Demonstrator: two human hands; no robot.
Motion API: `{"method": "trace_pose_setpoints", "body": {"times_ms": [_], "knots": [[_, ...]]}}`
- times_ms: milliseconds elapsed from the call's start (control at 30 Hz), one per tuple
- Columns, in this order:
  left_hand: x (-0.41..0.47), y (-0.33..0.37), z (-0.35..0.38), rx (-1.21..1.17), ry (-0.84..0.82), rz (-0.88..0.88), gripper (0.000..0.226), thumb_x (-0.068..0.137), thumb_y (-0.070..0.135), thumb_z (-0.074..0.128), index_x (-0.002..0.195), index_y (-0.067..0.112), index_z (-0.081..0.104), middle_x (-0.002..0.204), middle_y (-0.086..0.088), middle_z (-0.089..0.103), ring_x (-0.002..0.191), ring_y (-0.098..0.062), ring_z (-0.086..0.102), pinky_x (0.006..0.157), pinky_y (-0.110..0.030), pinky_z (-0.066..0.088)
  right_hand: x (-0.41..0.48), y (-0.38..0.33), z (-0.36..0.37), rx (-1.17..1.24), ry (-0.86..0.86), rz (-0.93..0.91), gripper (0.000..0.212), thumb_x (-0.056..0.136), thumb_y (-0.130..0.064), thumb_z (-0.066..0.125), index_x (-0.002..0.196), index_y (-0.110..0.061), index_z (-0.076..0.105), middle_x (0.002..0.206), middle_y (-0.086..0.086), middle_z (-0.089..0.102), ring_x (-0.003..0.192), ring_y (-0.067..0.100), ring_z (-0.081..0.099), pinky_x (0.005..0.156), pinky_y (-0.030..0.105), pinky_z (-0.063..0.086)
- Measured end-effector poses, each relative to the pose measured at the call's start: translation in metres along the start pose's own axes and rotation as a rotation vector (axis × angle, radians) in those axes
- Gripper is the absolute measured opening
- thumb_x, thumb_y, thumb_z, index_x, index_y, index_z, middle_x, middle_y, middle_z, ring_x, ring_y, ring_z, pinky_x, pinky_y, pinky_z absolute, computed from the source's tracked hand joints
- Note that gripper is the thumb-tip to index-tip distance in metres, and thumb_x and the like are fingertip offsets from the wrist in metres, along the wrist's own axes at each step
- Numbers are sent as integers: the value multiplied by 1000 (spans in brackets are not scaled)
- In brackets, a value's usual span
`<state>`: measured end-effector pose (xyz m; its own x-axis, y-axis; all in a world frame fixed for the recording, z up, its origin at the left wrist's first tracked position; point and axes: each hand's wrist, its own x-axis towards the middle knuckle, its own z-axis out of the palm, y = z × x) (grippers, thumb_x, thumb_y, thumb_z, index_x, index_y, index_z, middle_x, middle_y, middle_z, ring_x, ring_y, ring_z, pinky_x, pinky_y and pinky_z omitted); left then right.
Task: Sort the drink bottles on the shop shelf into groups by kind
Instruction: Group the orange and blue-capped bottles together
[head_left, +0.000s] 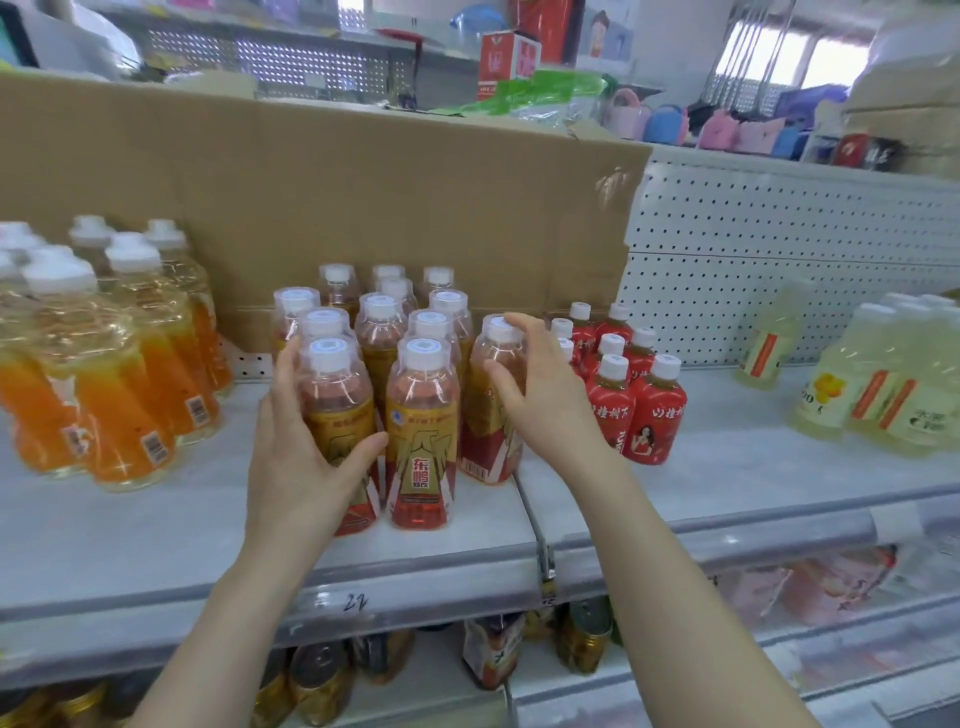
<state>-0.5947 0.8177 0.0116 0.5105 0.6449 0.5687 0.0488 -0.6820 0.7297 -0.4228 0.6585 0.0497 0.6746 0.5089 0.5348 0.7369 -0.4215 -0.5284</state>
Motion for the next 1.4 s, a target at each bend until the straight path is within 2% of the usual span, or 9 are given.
{"method": "trace_pose_setpoints", "body": {"times_ms": [133,267,433,567,733,867,967,1100,1400], "knots": [[-1,2,-12,-3,-72,24,108,77,35,81,149,53,4,154,4,35,139,-19,41,107,-50,43,3,-3,-1,-141,38,-11,44,103,-43,47,145,-29,39,131,3,54,107,21,59,80,34,45],[8,-3,-35,126,-117,86,89,82,46,73,150,48,15,147,11,44,124,-10,48,100,-36,43,15,-20,-15,-227,131,-88,39,104,-35,48,137,-15,54,135,7,54,119,26,54,90,33,41],[18,-13,-68,282,-64,193,57,89,44,66,141,34,43,137,13,48,127,-4,42,106,-28,39,34,-72,-20,-159,202,-250,39,103,-33,48,139,-17,51,127,9,60,113,27,57,89,36,42],[18,-32,-110,393,-6,195,46,90,41,65,133,31,54,131,11,52,122,-6,46,98,-15,32,36,-124,4,-50,204,-392,39,102,-29,49,139,-17,51,117,7,63,104,28,60,82,34,39],[21,-74,-194,473,126,208,35,90,35,67,123,28,63,124,7,58,116,-13,54,95,-29,45,31,-198,68,65,151,-511,46,99,-26,57,142,-19,46,119,4,61,103,20,59,81,23,34],[33,-121,-275,534,235,169,34,87,35,65,121,27,64,123,10,58,114,-13,55,94,-26,42,27,-263,136,139,78,-577,49,97,-23,60,143,-18,45,122,4,62,106,21,62,83,28,42],[40,-161,-335,554,263,117,35,86,35,63,120,26,66,123,9,59,114,-15,56,92,-22,38,25,-310,193,244,-11,-536,52,97,-21,63,145,-23,43,120,-1,62,100,17,64,86,41,54],[52,-211,-401,562,227,97,35,90,37,59,122,26,64,124,9,58,116,-14,55,90,-24,40,31,-366,266,344,-127,-461,51,96,-15,62,144,-22,46,113,0,62,95,20,65,88,48,53],[164,-260,-466,423,269,158,30,91,19,65,121,20,66,119,1,59,107,-14,57,95,-31,45,82,-428,336,332,-172,-319,43,97,-16,61,139,-23,54,104,-4,65,82,15,63,85,38,53]]}}
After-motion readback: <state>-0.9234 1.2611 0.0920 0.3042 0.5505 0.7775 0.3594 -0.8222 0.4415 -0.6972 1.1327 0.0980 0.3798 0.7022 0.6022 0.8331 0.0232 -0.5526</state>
